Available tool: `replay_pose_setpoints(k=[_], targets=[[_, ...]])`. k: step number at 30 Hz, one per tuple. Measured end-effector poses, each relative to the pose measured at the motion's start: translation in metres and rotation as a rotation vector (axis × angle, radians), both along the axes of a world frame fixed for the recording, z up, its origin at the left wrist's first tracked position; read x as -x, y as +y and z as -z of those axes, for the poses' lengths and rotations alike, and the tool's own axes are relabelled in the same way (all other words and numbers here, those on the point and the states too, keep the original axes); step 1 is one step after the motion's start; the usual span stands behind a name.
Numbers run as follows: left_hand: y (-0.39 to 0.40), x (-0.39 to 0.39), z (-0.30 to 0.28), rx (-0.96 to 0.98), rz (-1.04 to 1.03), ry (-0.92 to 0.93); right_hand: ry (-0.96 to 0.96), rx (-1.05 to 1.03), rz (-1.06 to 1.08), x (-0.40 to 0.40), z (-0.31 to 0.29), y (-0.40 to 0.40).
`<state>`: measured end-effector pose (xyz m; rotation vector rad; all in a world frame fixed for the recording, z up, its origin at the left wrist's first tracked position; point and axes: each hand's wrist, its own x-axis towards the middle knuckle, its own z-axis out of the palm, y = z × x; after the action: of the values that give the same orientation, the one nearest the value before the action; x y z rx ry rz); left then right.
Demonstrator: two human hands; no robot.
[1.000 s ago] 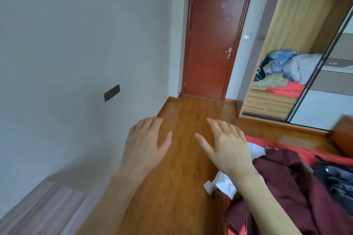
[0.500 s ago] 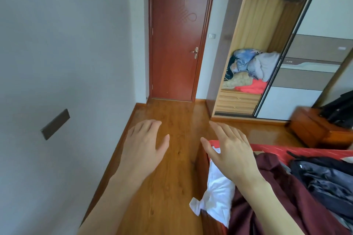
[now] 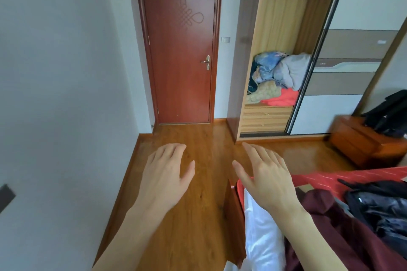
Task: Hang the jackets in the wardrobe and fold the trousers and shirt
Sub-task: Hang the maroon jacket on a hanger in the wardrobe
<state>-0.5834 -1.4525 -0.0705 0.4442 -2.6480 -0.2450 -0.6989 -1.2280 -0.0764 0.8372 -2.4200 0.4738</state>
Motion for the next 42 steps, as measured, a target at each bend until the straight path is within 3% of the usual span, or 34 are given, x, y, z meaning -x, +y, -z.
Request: replay_pose_setpoints(k=[9,19,33,42], targets=[[-0.079,0.185,-0.025,0.035,-0.038,0.010,-0.036,0.009,0.060,0.187,-0.011,-0.071],[-0.154,0.334,-0.007,0.081,-0.029,0.009,-0.129,-0.064,0.116,0.325,-0.017,-0.133],[-0.282,0.607,0.000,0.118,0.273,0.027,-0.176,-0.107,0.418,0.529,-0.004,-0.250],[-0.316,0.748,0.009,0.091,0.491,0.091,-0.227,-0.143,0.617,0.625,-0.004,-0.291]])
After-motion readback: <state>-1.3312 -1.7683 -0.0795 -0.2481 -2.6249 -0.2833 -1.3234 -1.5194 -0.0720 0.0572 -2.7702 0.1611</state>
